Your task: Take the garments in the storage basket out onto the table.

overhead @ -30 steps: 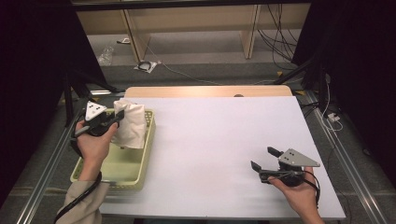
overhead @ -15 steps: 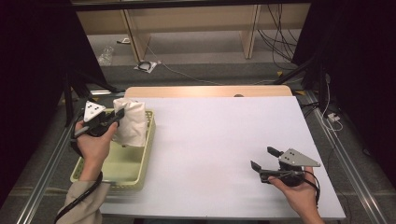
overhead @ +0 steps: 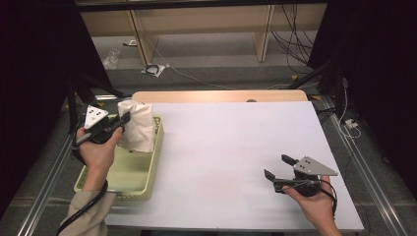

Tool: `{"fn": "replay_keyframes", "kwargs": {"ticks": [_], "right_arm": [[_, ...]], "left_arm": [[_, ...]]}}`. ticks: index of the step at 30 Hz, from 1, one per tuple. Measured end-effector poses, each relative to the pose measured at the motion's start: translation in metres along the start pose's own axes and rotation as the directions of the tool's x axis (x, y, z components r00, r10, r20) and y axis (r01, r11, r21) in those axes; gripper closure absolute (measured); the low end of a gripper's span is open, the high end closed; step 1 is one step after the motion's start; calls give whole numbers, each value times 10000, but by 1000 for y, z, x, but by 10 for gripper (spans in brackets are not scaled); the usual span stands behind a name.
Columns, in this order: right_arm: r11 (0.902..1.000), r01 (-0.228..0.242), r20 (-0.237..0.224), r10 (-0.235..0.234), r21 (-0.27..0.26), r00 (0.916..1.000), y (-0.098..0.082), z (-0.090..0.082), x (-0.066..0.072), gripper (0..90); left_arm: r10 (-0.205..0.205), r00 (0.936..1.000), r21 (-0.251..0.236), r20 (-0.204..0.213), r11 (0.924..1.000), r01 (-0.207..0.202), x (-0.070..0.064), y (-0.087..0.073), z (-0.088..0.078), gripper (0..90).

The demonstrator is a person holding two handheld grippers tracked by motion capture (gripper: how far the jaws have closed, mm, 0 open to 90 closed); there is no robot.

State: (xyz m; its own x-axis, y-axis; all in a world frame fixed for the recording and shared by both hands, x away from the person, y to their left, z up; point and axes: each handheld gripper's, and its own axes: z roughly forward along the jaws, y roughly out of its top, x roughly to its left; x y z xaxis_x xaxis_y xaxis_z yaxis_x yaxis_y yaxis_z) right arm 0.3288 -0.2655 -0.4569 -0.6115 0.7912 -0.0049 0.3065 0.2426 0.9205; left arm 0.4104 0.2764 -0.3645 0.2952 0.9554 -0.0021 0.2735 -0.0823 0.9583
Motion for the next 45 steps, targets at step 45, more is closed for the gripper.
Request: {"fn": "replay_keyframes", "kwargs": {"ticks": [45], "right_arm": [[10000, -34, -47, 33, -94, 10000, 0, 1, 0, 190]], "left_arm": [[0, 9993, -696, 382, 9976, 27, -13, 13, -10, 812]]}}
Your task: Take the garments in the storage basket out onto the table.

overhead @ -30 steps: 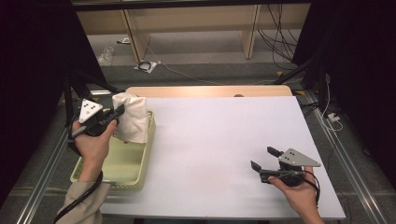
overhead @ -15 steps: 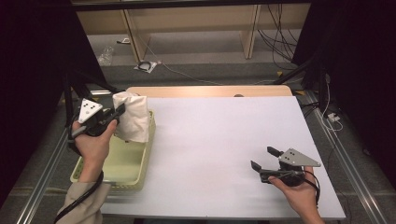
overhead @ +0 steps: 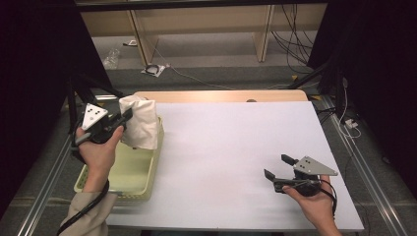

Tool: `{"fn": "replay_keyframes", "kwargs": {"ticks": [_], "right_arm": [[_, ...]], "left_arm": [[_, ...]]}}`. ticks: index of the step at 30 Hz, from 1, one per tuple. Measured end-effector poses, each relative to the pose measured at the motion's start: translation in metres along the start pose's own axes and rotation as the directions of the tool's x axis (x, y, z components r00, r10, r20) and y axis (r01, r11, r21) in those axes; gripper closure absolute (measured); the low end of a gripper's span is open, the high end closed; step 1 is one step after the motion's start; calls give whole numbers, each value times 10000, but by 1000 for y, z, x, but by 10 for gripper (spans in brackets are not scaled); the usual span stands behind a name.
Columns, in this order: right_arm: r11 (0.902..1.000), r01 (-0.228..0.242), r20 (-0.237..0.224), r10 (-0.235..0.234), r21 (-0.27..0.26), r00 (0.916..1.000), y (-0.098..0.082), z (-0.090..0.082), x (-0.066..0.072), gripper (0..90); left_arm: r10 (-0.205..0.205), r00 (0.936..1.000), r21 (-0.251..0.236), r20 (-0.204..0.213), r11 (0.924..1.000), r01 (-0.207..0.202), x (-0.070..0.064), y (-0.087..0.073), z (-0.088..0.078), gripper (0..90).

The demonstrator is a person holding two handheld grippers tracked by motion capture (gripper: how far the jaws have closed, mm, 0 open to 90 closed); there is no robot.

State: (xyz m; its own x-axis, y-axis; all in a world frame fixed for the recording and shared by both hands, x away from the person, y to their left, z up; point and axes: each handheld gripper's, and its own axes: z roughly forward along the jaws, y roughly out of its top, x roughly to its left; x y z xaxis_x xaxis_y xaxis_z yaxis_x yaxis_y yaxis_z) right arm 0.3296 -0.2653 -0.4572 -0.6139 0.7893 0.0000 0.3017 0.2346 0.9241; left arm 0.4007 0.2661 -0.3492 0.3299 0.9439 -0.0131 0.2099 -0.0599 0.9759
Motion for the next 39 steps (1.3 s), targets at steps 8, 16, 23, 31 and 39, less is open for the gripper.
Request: {"fn": "replay_keyframes", "kwargs": {"ticks": [8, 16, 23, 31, 39], "right_arm": [[10000, -17, -1, 17, -37, 10000, 0, 0, 0, 190], [10000, -33, 37, 33, -26, 10000, 0, 0, -1, 190], [10000, -31, -5, 31, -8, 10000, 0, 2, -1, 190], [10000, -52, 49, 52, 74, 10000, 0, 0, -2, 191], [10000, -25, 20, 25, -28, 10000, 0, 1, -1, 192]], "left_arm": [[-2, 10000, -72, 50, 10000, 3, -1, 2, -2, 812], [-16, 10000, -118, 74, 9999, 17, -3, 3, -2, 812], [-17, 10000, -148, 81, 9999, 18, -3, 4, -2, 812], [-33, 10000, -211, 63, 9998, 35, -3, 5, -3, 812], [-22, 9999, -294, 117, 9996, 26, -5, 7, -5, 812]]}}
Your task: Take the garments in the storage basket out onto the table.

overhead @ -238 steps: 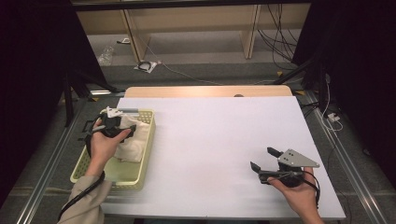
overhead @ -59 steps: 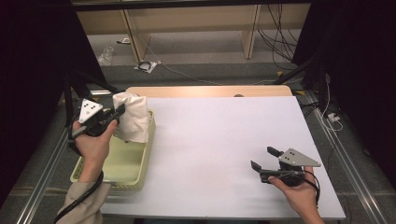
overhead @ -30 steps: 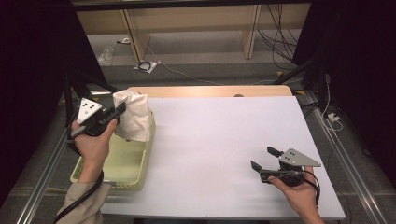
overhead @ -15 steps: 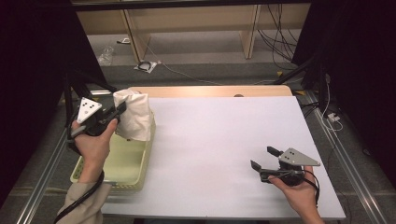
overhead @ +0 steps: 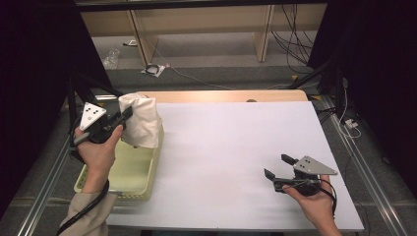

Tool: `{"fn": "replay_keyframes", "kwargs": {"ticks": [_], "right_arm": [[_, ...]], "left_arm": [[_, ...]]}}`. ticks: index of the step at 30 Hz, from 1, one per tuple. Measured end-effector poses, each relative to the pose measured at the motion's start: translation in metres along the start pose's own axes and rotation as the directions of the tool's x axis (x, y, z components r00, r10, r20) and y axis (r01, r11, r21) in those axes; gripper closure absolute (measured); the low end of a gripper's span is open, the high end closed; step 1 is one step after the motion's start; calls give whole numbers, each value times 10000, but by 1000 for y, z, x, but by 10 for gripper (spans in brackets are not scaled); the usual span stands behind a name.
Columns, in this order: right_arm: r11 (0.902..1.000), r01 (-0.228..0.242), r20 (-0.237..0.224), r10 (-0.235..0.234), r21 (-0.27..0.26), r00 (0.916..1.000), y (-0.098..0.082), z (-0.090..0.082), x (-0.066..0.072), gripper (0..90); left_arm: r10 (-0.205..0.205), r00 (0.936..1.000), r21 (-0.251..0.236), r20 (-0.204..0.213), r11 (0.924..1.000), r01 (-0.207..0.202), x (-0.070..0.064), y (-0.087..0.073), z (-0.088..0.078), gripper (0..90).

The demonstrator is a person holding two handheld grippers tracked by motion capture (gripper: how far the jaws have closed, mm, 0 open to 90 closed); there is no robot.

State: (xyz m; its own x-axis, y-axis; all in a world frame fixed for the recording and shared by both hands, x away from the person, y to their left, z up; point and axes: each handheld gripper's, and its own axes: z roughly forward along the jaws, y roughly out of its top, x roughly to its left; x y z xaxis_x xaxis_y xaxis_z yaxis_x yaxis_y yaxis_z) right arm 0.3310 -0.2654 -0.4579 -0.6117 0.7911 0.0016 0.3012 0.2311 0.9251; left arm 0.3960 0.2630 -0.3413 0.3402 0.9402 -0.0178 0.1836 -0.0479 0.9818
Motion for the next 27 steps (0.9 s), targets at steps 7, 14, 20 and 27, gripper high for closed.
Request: {"fn": "replay_keyframes", "kwargs": {"ticks": [7, 14, 20, 27], "right_arm": [[10000, 19, 3, -19, -12, 10000, 0, -1, 0, 194], [10000, 13, 19, -13, 24, 10000, 0, -1, 0, 194], [10000, 30, 20, -30, 40, 10000, 0, 0, 0, 194], [10000, 20, 47, -20, 42, 10000, 0, 0, -1, 194]], "left_arm": [[-34, 10000, -37, 17, 10000, 34, -1, 0, -1, 812], [-35, 10000, -27, 82, 10000, 35, -3, 0, 0, 812], [1, 9999, 4, 171, 10000, -1, -5, 0, 1, 812], [20, 9997, -10, 258, 10000, -19, -8, 1, 2, 812]]}}
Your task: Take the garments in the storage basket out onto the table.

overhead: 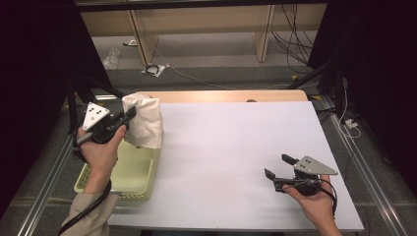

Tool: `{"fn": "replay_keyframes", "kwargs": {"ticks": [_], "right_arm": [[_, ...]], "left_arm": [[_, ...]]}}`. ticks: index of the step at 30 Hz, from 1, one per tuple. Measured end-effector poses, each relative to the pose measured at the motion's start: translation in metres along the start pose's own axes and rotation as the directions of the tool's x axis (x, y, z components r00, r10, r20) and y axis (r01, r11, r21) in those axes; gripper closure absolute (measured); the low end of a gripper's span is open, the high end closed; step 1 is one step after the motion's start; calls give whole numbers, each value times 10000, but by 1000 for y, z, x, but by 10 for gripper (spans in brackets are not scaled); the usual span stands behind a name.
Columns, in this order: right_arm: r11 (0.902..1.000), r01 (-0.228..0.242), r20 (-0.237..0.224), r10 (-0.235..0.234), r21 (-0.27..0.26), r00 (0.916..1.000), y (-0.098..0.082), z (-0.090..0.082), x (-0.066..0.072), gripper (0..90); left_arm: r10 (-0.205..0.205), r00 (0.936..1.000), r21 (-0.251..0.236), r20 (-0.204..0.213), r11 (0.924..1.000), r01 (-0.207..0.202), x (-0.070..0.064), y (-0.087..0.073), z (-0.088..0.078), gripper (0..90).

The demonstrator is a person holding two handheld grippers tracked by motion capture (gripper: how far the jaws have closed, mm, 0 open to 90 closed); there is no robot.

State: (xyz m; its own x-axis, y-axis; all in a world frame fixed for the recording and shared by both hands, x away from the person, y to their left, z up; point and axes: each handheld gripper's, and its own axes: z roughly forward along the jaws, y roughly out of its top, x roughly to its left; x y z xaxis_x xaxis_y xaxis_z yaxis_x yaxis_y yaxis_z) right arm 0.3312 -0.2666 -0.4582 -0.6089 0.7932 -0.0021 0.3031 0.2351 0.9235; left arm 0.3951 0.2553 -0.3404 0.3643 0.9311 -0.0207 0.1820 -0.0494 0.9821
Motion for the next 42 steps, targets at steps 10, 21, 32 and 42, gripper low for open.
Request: {"fn": "replay_keyframes", "kwargs": {"ticks": [10, 21, 32, 42], "right_arm": [[10000, -5, 24, 5, 17, 10000, 0, 0, 0, 194], [10000, 32, 57, -32, -17, 10000, 0, -1, 0, 195], [10000, 36, 42, -35, -36, 10000, 0, -1, 0, 196], [10000, 31, 74, -30, -48, 10000, 0, -1, 0, 196]], "left_arm": [[-49, 10000, -17, 84, 10000, 49, -2, 1, 0, 811], [73, 9997, -32, 220, 10000, -73, -8, 2, 1, 812], [97, 9995, -54, 285, 9999, -95, -11, 3, 2, 812], [161, 9991, 7, 385, 9999, -161, -15, 2, 4, 812]]}}
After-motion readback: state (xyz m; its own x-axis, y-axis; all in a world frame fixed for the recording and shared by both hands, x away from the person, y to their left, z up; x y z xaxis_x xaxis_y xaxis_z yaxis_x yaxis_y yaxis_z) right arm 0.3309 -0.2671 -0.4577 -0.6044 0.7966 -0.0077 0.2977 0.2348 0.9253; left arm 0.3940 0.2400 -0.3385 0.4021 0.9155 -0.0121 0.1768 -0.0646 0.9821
